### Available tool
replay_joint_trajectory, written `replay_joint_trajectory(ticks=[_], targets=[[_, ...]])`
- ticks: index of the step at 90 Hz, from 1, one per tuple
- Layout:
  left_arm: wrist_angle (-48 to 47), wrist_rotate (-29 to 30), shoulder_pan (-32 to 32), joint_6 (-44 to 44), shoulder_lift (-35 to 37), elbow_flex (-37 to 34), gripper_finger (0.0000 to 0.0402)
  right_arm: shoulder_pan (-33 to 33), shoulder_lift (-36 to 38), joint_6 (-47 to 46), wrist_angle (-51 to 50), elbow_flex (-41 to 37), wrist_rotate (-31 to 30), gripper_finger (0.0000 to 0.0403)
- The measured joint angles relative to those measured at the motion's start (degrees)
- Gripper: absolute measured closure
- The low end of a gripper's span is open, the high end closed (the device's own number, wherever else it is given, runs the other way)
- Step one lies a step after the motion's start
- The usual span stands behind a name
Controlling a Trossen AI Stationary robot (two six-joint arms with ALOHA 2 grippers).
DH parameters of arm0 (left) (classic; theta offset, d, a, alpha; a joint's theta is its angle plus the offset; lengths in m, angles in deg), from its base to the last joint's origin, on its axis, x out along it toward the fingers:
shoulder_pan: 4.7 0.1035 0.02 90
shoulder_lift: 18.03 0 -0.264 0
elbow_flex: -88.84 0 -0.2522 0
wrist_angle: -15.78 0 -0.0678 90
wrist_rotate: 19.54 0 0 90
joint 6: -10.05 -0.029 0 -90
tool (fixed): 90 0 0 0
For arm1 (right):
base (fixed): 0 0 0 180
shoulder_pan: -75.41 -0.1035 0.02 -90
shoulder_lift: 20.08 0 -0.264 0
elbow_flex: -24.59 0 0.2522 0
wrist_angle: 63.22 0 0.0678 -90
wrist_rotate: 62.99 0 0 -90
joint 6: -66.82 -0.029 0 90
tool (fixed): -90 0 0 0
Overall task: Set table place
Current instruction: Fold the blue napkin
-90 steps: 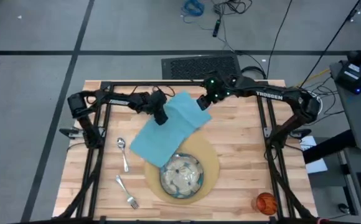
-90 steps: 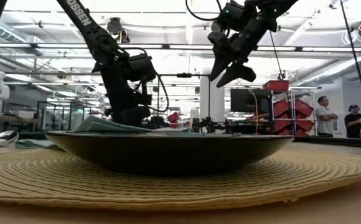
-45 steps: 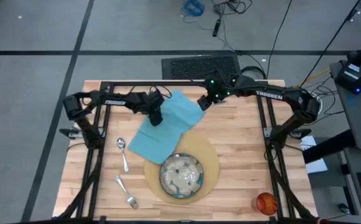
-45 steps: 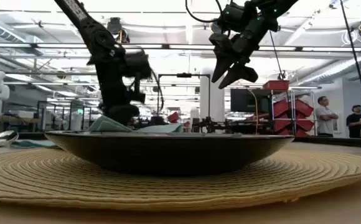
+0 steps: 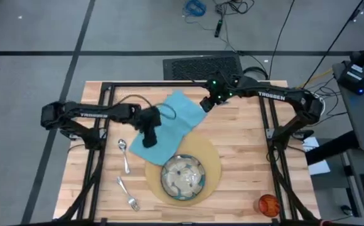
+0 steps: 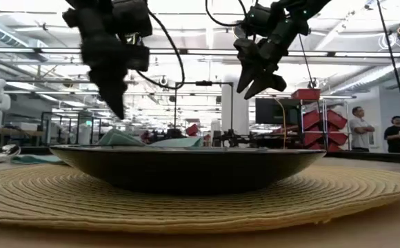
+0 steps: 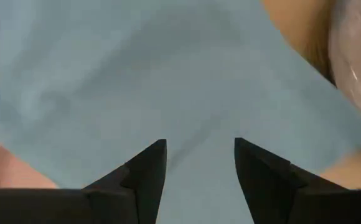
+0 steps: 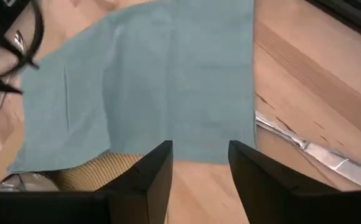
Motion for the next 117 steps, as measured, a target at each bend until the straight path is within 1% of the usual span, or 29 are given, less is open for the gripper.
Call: replay_joint_trajectory(ticks=[9,17,31,69,93,109,117], targets=[[-0.4,0.1,-2.5,2.8,-0.2,-2.6,0.0231,0.0,0.0,0.0,0.0,0.0,0.0,0.0255],[-0.3,0.5,-3.6,5.0,-0.8,-5.2,0.0231,0.0,0.0,0.0,-0.1,0.0,0.0,0.0255],[0.3,2.7,-4.3,7.7,-1.1,-8.8,0.0231,0.0,0.0,0.0,-0.1,0.0,0.1,0.0255],[-0.1,2.1,-6.1,13.6,-0.7,-17.4,0.0231,-0.1,0.0,-0.4,-1.0,0.0,0.3,0.0255],[-9.6,2.9,-6.1,14.2,-1.0,-16.8,0.0231,-0.1,0.0,-0.5,-2.1,0.0,0.3,0.0255],[-8.9,3.0,-6.6,13.9,0.0,-15.1,0.0231,-0.2,-0.6,-2.0,-2.9,0.0,0.7,0.0255],[-4.9,3.1,-7.2,13.6,1.0,-13.0,0.0231,-1.0,-2.2,-3.3,-2.8,0.0,0.7,0.0255]])
